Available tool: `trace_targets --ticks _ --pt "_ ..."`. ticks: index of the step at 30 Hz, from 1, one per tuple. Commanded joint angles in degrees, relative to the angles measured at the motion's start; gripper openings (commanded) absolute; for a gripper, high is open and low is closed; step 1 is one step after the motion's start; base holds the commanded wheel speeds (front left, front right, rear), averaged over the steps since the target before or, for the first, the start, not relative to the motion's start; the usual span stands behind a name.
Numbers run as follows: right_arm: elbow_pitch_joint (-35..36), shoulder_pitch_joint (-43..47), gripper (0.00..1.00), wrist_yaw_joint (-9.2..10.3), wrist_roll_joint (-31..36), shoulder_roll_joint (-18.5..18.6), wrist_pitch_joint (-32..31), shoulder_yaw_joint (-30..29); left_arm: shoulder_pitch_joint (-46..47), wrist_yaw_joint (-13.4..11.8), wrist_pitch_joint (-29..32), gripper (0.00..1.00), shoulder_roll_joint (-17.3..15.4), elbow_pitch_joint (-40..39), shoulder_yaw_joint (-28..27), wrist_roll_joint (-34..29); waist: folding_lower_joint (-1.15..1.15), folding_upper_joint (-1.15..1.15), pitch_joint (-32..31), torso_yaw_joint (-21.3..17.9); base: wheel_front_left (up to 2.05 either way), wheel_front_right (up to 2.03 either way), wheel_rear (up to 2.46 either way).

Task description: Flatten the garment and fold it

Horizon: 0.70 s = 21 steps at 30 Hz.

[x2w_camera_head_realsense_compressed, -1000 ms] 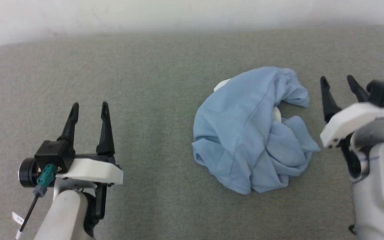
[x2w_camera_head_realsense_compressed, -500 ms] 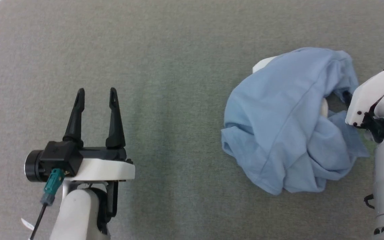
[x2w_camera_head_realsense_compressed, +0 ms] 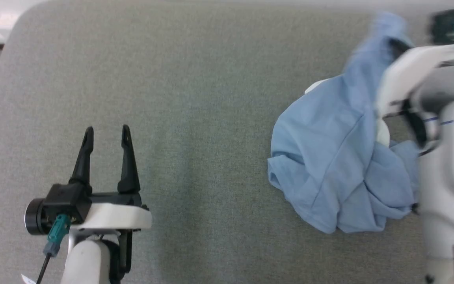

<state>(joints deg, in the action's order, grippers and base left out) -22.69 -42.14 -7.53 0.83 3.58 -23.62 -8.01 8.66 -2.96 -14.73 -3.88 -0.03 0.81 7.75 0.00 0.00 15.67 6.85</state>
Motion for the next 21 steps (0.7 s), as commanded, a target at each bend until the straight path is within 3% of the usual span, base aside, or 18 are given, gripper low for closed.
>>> trace_targets --ticks 1,6,10,14,18,19,20,21 --pt "2.4 1.8 0.00 0.04 -2.0 -0.4 1.0 4.1 -1.1 0.6 -0.3 1.00 0.2 0.2 -0.4 -0.6 0.00 0.00 -3.3 -1.2 0.00 0.00 0.00" --pt "13.6 7.5 0.00 0.04 -10.3 -0.6 -0.2 24.6 -2.7 1.3 -0.3 1.00 0.5 0.4 -1.0 -1.0 0.00 0.00 -6.1 -1.6 0.00 0.00 0.00" --pt "17.5 12.7 0.00 0.04 -15.1 -0.7 -3.0 37.6 -3.2 1.9 -0.3 1.00 0.6 0.7 -1.0 -1.2 0.00 0.00 -6.9 -1.4 0.00 0.00 0.00" --pt "15.1 17.6 0.00 0.04 -18.1 -0.6 -5.5 45.0 -3.4 2.2 -0.3 1.00 0.7 1.1 -1.0 -1.1 0.00 0.00 -6.9 -0.9 0.00 0.00 0.00" --pt "11.7 20.5 0.00 0.04 -19.6 0.1 -7.2 48.0 -3.4 2.5 -0.3 1.00 0.8 1.4 -1.0 -0.9 0.00 0.00 -6.6 -0.4 0.00 0.00 0.00" --pt "11.2 21.0 0.09 0.04 -20.0 0.2 -7.4 48.1 -3.5 2.5 -0.3 1.00 0.9 1.6 -0.9 -0.8 0.00 0.00 -6.5 -0.3 0.00 0.00 0.00" --pt "10.9 21.3 0.32 0.04 -20.4 0.3 -7.6 48.3 -3.6 2.5 -0.3 1.00 0.9 1.7 -0.9 -0.8 0.00 0.00 -6.5 -0.3 0.00 0.00 0.00" --pt "11.0 21.6 1.00 0.04 -21.0 0.3 -7.5 48.0 -3.7 2.5 -0.3 1.00 0.9 1.8 -1.0 -0.8 0.00 0.00 -6.5 -0.3 0.00 0.00 0.00"
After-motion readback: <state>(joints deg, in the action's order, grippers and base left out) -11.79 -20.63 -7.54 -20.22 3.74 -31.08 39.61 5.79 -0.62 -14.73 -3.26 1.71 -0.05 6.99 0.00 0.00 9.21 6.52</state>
